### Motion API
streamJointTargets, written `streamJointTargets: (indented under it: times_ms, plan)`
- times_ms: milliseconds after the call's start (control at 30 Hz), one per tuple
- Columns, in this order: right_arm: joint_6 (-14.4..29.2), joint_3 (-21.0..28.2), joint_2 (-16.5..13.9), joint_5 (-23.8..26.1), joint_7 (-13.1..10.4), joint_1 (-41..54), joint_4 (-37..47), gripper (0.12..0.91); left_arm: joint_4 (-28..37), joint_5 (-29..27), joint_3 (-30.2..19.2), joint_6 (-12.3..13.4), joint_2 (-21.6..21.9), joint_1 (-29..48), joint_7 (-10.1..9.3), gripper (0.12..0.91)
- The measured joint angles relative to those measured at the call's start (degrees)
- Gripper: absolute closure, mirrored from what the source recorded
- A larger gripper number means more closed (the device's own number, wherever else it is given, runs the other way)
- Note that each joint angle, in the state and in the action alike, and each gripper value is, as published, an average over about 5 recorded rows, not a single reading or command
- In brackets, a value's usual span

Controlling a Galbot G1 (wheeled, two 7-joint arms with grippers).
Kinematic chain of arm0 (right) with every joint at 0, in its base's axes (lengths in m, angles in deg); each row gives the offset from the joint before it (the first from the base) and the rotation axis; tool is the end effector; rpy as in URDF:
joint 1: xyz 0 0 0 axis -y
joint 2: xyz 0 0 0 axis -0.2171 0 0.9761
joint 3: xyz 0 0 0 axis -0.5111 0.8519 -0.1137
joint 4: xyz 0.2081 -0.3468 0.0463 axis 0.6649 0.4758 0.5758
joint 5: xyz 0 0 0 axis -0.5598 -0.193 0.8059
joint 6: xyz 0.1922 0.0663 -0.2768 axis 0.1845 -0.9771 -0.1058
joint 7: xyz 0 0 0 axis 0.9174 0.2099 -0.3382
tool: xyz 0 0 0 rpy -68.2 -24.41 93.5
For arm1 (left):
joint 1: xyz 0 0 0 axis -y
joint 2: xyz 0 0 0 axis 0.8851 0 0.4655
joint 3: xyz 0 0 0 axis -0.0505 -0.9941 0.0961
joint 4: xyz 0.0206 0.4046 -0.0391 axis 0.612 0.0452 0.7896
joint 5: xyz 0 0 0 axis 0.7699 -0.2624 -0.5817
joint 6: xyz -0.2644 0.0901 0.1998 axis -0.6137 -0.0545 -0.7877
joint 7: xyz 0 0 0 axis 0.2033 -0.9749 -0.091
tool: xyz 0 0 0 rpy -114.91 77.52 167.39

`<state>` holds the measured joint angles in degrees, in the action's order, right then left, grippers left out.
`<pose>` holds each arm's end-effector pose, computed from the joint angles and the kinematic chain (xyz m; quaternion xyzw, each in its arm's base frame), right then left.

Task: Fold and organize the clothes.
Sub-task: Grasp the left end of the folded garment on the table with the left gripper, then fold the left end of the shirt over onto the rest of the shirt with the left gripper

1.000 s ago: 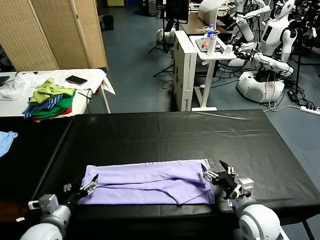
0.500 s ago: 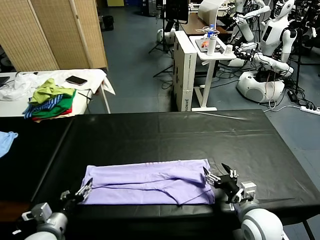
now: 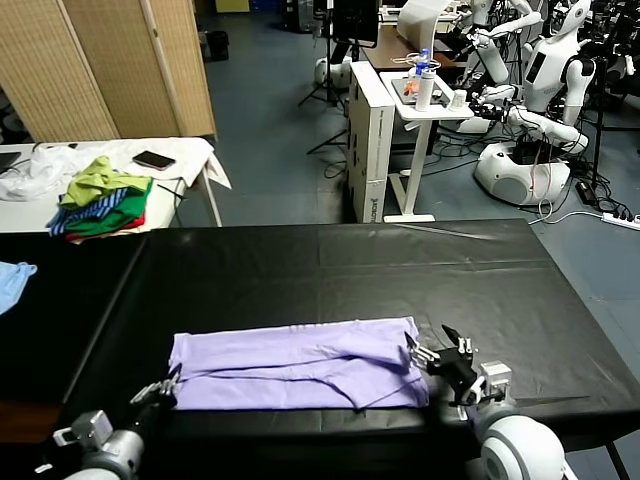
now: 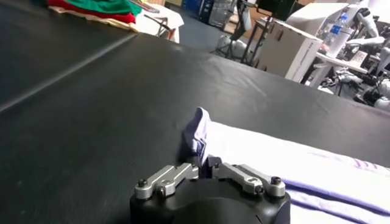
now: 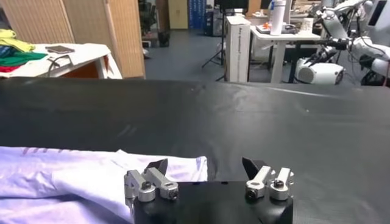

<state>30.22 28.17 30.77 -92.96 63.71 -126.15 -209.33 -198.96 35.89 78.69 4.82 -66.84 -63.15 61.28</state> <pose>0.1842 -0.0908 -0.3119 0.0914 -0.9763 0.0135 0.1957 0.1164 0.1372 -0.3432 0.0265 -0.9646 0.1211 0.2328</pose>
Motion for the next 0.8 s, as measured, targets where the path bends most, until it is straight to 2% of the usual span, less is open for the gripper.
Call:
streamJointTargets:
  times_ms: [333,600,700,800]
  plan:
    - [0.4,-0.6,0.2,0.5,-0.1,-1.0,-1.2,0.118,-1.4,-19.2,1.9,3.7,4.8,-1.3,1.02,0.838]
    - [0.6,-0.3,0.9,1.2,-0.1,-1.7,-1.6,0.118,0.7,-23.9,7.7,5.7,11.0,-2.7,1.31,0.838]
    - [0.7,-0.2,1.2,1.6,-0.1,-2.2,-1.8,0.118,0.6,-27.2,8.8,7.2,11.7,-3.2,1.28,0.838]
    - [1.0,-0.3,1.5,2.0,-0.1,-2.8,-2.2,0.118,-0.4,-28.4,8.7,7.3,11.4,-3.6,1.09,0.838]
